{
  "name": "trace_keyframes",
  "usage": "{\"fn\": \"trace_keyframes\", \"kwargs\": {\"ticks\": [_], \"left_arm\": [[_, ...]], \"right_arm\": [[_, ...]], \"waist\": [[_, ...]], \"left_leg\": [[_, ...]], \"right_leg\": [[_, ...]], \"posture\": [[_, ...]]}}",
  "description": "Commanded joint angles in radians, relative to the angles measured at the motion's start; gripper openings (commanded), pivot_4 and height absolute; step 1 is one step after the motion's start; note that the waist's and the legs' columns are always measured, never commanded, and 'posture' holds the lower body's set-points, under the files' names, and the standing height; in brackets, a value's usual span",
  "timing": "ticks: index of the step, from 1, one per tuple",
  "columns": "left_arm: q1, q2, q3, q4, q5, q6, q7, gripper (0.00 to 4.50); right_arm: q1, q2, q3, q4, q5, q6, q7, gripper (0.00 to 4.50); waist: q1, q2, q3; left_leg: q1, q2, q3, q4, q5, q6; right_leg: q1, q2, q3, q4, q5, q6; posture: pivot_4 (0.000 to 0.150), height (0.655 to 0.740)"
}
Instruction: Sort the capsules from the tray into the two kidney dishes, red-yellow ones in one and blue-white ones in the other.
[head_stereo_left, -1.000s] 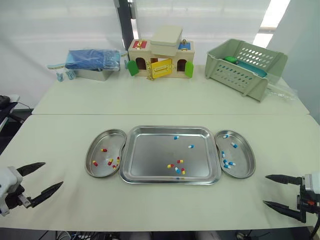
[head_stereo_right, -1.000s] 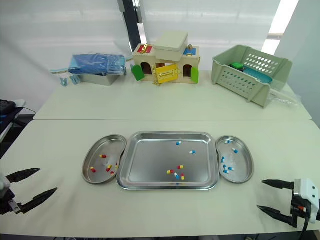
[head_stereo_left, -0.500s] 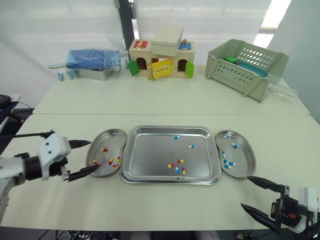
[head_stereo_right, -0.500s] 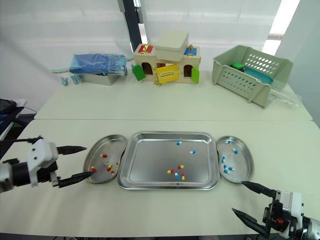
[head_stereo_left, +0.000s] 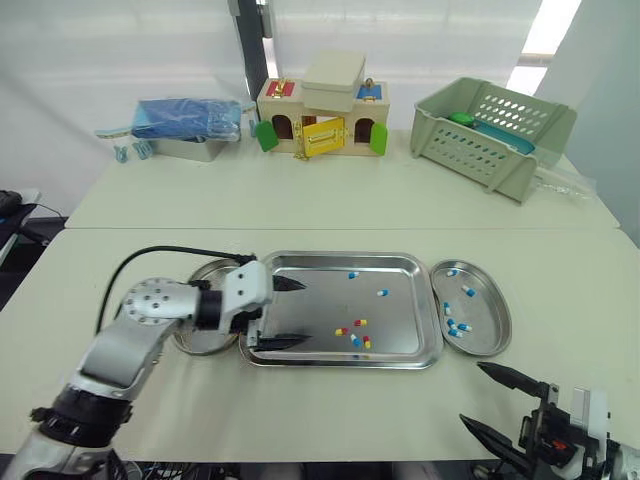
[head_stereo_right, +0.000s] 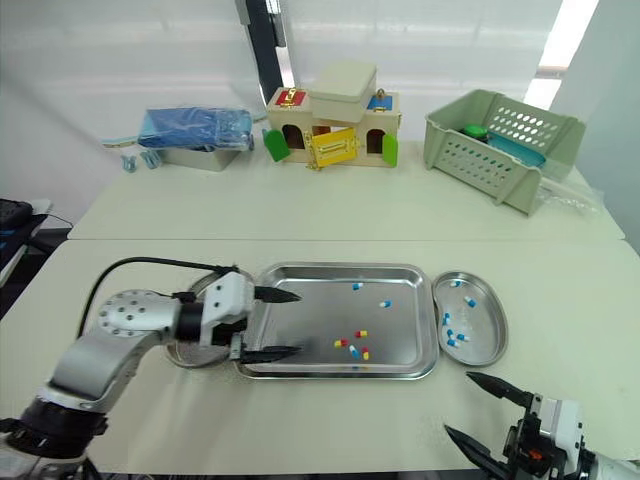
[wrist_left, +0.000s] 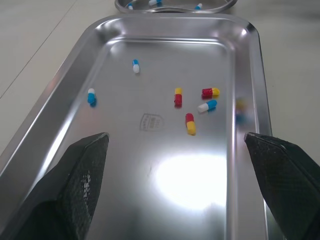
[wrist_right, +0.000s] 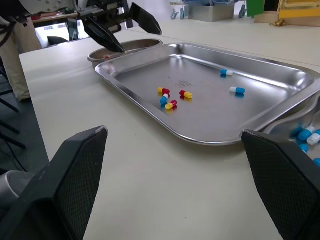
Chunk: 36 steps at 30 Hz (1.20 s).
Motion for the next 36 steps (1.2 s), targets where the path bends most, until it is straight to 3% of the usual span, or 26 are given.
{"fn": "trace_keyframes", "kwargs": {"ticks": [1,5,15,18,21,36], "left_arm": [[-0.020,-0.025,-0.051,-0.012,0.066,0.003,0.033,4.50],[-0.051,-0.073,-0.132,0.035,0.173,0.003,0.081,4.50],[-0.091,-0.152,-0.205,0.036,0.243,0.050,0.105,4.50],[-0.087,-0.147,-0.217,0.028,0.253,0.060,0.095,3.87],[-0.087,-0.147,-0.225,0.029,0.267,0.060,0.097,2.94],[-0.165,-0.192,-0.283,0.064,0.330,0.193,0.099,2.94]], "right_arm": [[0.010,0.007,0.005,-0.028,-0.006,-0.015,-0.038,4.48],[0.003,0.012,0.031,-0.039,-0.019,-0.012,-0.071,4.48],[0.008,0.000,0.058,-0.076,-0.022,0.009,-0.126,4.48],[0.010,-0.006,0.061,-0.082,-0.022,0.013,-0.137,4.50],[0.023,-0.013,0.067,-0.093,-0.024,0.020,-0.147,4.50],[0.051,-0.005,0.103,-0.133,-0.037,0.015,-0.201,4.50]], "waist": [[0.000,0.000,0.000],[0.003,0.000,0.000],[0.003,0.001,0.000],[0.004,0.001,0.000],[0.004,0.001,0.000],[0.004,0.001,-0.001]], "left_leg": [[0.000,0.000,0.000,0.000,0.000,0.000],[0.000,0.000,0.000,0.000,0.000,0.000],[0.000,0.000,0.000,0.000,0.001,-0.002],[0.000,0.000,-0.001,0.000,0.001,-0.002],[0.000,0.000,-0.001,0.000,0.001,-0.002],[0.000,-0.001,-0.001,0.001,0.001,-0.002]], "right_leg": [[0.000,0.000,0.000,0.000,0.000,0.000],[0.000,0.000,0.000,0.000,0.000,0.000],[0.000,0.000,0.000,0.000,0.000,0.000],[0.000,0.000,0.000,0.000,0.000,0.000],[0.000,0.000,0.000,0.000,0.000,0.000],[0.001,0.000,-0.001,0.000,0.000,0.000]], "posture": [[0.150,0.7400],[0.150,0.7400],[0.150,0.7400],[0.150,0.7400],[0.150,0.7400],[0.150,0.7400]]}}
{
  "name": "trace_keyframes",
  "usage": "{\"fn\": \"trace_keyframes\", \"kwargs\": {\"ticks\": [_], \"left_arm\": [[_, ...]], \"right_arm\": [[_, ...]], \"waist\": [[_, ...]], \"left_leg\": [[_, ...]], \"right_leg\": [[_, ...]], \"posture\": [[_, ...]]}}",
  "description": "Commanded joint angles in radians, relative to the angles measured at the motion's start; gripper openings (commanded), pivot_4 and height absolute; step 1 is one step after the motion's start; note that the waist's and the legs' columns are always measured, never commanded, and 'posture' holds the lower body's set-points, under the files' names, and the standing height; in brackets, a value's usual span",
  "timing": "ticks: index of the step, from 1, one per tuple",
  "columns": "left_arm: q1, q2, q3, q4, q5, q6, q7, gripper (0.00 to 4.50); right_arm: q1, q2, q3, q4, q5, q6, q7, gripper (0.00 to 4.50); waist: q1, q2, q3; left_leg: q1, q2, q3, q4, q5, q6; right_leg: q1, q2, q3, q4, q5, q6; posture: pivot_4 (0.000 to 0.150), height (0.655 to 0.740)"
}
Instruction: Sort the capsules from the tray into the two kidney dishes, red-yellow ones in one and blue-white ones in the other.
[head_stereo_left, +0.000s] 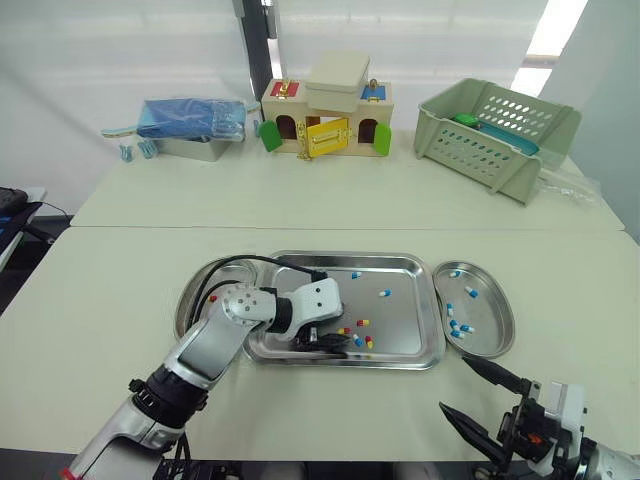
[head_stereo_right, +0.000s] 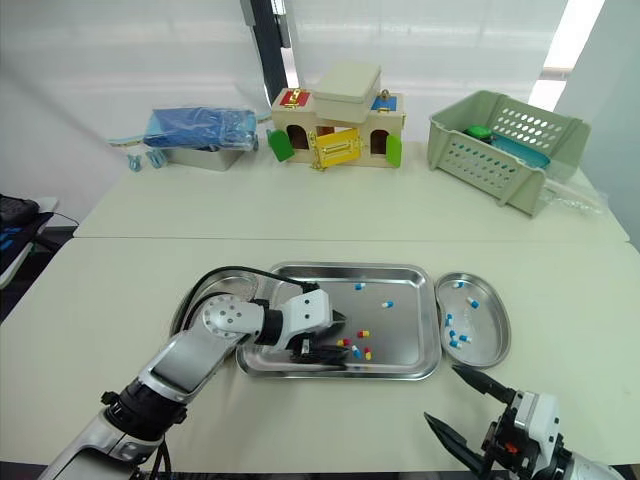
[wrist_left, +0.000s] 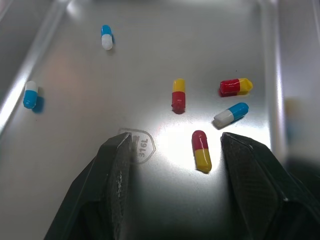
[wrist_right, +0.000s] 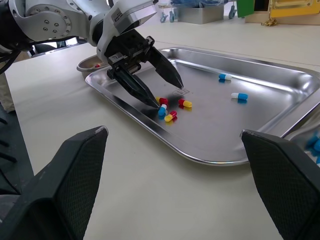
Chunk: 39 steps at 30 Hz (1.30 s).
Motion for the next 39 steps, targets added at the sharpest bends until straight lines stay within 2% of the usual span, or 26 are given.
{"fn": "trace_keyframes", "kwargs": {"ticks": [1,9,12,19,27,32,39], "left_arm": [[-0.013,0.008,-0.027,-0.006,0.026,0.036,-0.011,2.94],[-0.007,0.023,-0.048,-0.027,0.035,0.059,-0.030,2.94],[-0.003,0.034,-0.051,-0.038,0.036,0.062,-0.037,2.31],[0.004,0.046,-0.049,-0.049,0.033,0.058,-0.037,0.02],[0.007,0.042,-0.043,-0.044,0.034,0.034,-0.023,0.02],[0.017,0.056,0.028,-0.092,-0.039,0.051,-0.044,0.02],[0.064,0.175,0.188,-0.225,-0.142,0.186,-0.056,0.02]], "right_arm": [[0.018,-0.002,0.003,-0.044,-0.003,-0.010,-0.014,4.50],[0.027,-0.005,0.007,-0.050,-0.005,-0.015,-0.027,4.50],[0.027,-0.008,0.009,-0.050,-0.006,-0.013,-0.028,4.50],[0.023,-0.007,0.013,-0.049,-0.007,-0.011,-0.033,4.50],[0.029,-0.007,0.014,-0.051,-0.006,-0.014,-0.031,4.50],[0.030,-0.018,0.025,-0.057,-0.008,-0.024,-0.006,4.50],[0.023,-0.072,0.053,-0.049,-0.030,-0.073,0.070,4.50]], "waist": [[0.000,0.001,0.000],[0.000,0.001,-0.001],[0.000,0.001,-0.001],[0.000,0.001,-0.001],[0.000,0.001,-0.001],[-0.001,0.001,-0.001],[-0.001,0.001,-0.001]], "left_leg": [[0.000,0.000,0.000,0.000,0.000,0.000],[0.000,0.000,0.000,0.000,0.000,0.000],[0.000,0.000,0.000,0.000,0.000,0.000],[0.000,0.000,0.000,0.000,0.000,0.000],[0.000,0.000,0.000,0.000,0.000,0.000],[0.000,0.000,0.000,0.000,0.000,0.000],[0.000,0.000,-0.001,0.000,0.000,0.001]], "right_leg": [[0.000,0.000,0.000,0.000,0.000,0.000],[0.000,0.000,0.000,0.000,0.000,0.000],[0.000,0.000,0.000,0.000,0.000,0.000],[0.001,0.000,0.000,0.000,0.000,0.000],[0.001,0.000,0.000,0.000,0.000,0.000],[0.001,0.000,0.000,0.000,0.000,0.000],[0.000,0.000,0.000,0.000,0.000,0.000]], "posture": [[0.150,0.7400],[0.150,0.7400],[0.150,0.7400],[0.150,0.7400],[0.150,0.7400],[0.150,0.7400],[0.150,0.7400]]}}
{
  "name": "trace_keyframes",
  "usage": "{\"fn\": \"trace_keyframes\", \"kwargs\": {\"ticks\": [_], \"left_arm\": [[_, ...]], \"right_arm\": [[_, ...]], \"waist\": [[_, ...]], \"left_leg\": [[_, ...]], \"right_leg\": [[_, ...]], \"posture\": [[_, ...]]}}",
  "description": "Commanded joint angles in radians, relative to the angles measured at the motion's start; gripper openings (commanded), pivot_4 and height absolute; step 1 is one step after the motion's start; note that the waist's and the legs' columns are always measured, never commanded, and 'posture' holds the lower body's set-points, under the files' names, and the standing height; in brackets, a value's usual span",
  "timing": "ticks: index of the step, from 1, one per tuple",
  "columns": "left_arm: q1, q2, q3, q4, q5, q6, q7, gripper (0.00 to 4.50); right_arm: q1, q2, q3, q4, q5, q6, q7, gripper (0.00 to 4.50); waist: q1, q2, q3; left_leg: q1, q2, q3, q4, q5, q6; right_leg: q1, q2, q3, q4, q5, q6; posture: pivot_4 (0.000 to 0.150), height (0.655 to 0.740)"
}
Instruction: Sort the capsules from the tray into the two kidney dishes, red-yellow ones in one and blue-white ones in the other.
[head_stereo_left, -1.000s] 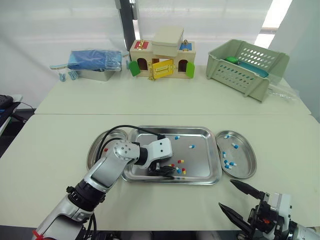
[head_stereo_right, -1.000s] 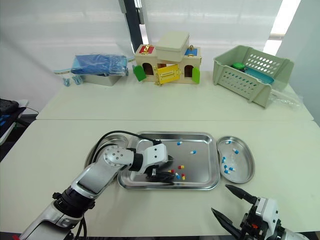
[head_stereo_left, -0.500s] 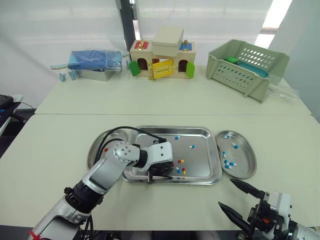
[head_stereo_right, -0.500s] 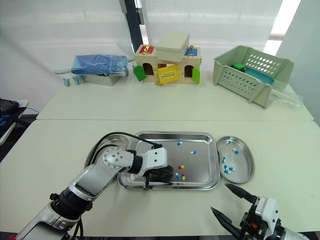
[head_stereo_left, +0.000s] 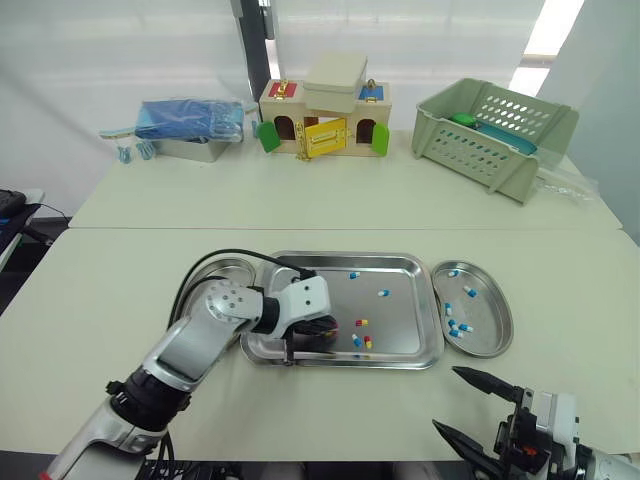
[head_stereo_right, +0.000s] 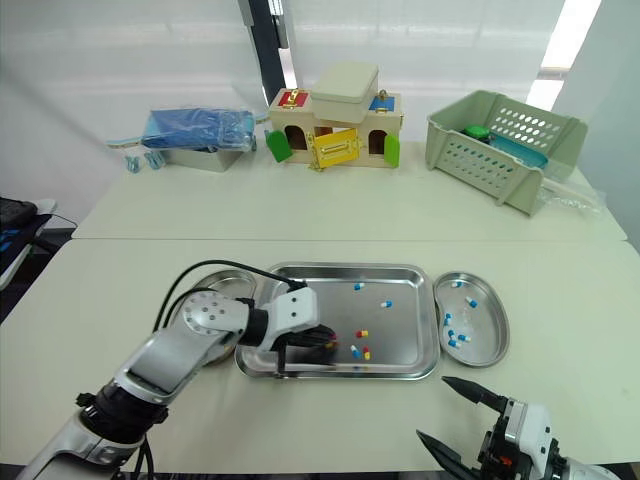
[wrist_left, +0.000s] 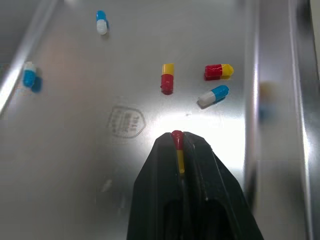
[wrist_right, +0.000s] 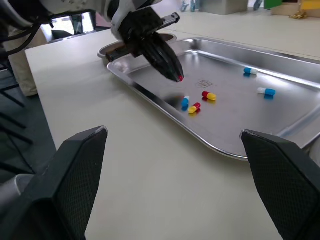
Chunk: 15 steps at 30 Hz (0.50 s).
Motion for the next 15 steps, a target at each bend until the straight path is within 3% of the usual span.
{"fn": "trace_keyframes", "kwargs": {"ticks": [1,10,15], "left_arm": [[0.027,0.051,0.104,-0.096,-0.053,0.072,0.013,0.02],[0.229,0.219,0.411,-0.185,-0.118,0.226,0.084,0.02],[0.314,0.240,0.517,-0.145,-0.110,0.219,0.149,0.02]], "right_arm": [[-0.010,-0.020,0.011,-0.024,0.008,-0.027,0.034,4.50],[-0.140,-0.111,0.049,0.067,-0.003,-0.102,0.175,4.50],[-0.202,-0.118,0.051,0.111,0.026,-0.087,0.195,4.50]], "waist": [[0.001,0.000,0.000],[0.001,-0.001,0.001],[0.002,-0.001,0.001]], "left_leg": [[0.000,0.000,0.000,0.000,0.000,0.000],[0.000,0.000,0.000,0.000,0.000,0.001],[0.000,0.000,0.000,0.000,0.000,0.001]], "right_leg": [[0.000,0.000,0.000,0.000,0.000,0.000],[0.000,0.000,0.000,0.000,0.000,0.000],[0.000,0.000,0.000,0.000,0.000,0.000]], "posture": [[0.150,0.7400],[0.150,0.7400],[0.150,0.7400]]}}
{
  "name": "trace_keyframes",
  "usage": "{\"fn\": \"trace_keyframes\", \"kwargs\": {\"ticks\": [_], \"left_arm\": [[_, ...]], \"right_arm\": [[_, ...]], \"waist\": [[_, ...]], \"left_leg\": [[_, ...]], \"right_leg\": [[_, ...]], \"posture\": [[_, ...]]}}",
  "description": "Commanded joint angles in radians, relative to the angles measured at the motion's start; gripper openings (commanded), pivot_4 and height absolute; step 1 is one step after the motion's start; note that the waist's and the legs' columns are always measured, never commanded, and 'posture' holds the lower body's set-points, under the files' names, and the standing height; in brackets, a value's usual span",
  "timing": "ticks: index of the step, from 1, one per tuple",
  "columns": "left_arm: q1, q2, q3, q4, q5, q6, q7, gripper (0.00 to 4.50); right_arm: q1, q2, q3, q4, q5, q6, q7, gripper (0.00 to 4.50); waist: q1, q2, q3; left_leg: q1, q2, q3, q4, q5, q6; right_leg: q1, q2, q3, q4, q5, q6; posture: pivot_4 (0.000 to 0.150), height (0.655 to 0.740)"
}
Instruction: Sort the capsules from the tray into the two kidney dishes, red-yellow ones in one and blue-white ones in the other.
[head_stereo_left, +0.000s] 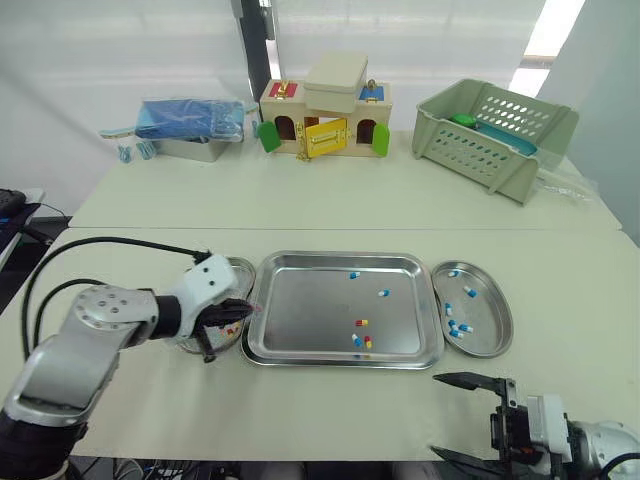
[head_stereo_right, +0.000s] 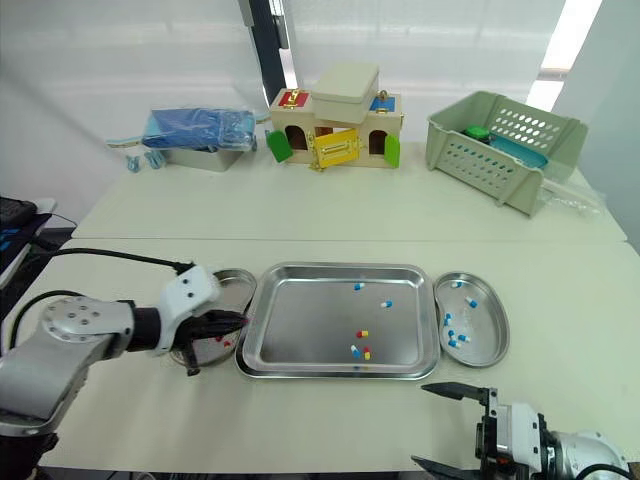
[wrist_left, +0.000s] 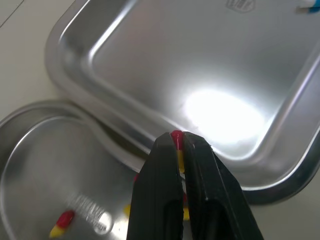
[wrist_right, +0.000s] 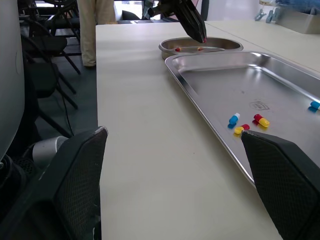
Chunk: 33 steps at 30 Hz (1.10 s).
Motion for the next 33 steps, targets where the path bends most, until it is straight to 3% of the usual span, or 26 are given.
{"fn": "trace_keyframes", "kwargs": {"ticks": [1,6,12,20,21,33], "left_arm": [[0.036,0.006,0.066,0.015,0.007,-0.012,0.053,0.02],[0.069,0.001,0.071,0.040,0.005,-0.035,0.093,0.02],[0.089,0.025,0.056,0.086,0.008,-0.054,0.093,1.69],[0.054,0.040,0.032,0.155,0.011,-0.111,0.081,4.32],[0.054,0.040,0.031,0.157,0.007,-0.117,0.075,4.47],[0.038,0.024,0.065,0.234,-0.027,-0.178,0.068,4.47]], "right_arm": [[-0.023,-0.003,-0.004,0.010,0.035,0.005,0.014,4.50],[-0.053,0.001,-0.010,0.043,0.041,0.016,0.016,4.50],[-0.057,0.008,-0.013,0.039,0.039,0.025,0.001,4.50],[-0.054,0.013,-0.018,0.032,0.030,0.031,-0.031,4.50],[-0.054,0.012,-0.018,0.031,0.030,0.032,-0.033,4.50],[-0.070,-0.003,-0.076,-0.014,0.075,0.120,-0.097,4.50]], "waist": [[0.002,0.000,0.000],[0.002,0.000,0.000],[0.000,0.000,0.000],[0.000,0.000,0.000],[0.000,0.000,0.000],[0.000,0.000,0.000]], "left_leg": [[0.000,0.000,0.000,0.000,0.000,0.000],[0.000,0.000,0.000,0.000,0.000,0.000],[0.000,0.000,0.000,0.000,0.000,0.000],[0.000,0.000,0.000,0.000,0.000,0.000],[0.000,0.000,0.000,0.000,0.000,0.000],[0.000,0.000,0.000,0.000,0.000,0.000]], "right_leg": [[0.000,0.000,0.000,0.000,0.000,0.000],[0.000,0.000,0.000,0.000,0.000,0.000],[0.000,0.000,0.000,0.000,0.000,0.000],[0.000,0.000,0.000,0.000,0.000,0.000],[0.000,0.000,0.000,0.000,0.000,0.000],[0.000,0.000,0.000,0.000,0.000,0.000]], "posture": [[0.150,0.7400],[0.150,0.7400],[0.150,0.7400],[0.150,0.7400],[0.150,0.7400],[0.150,0.7400]]}}
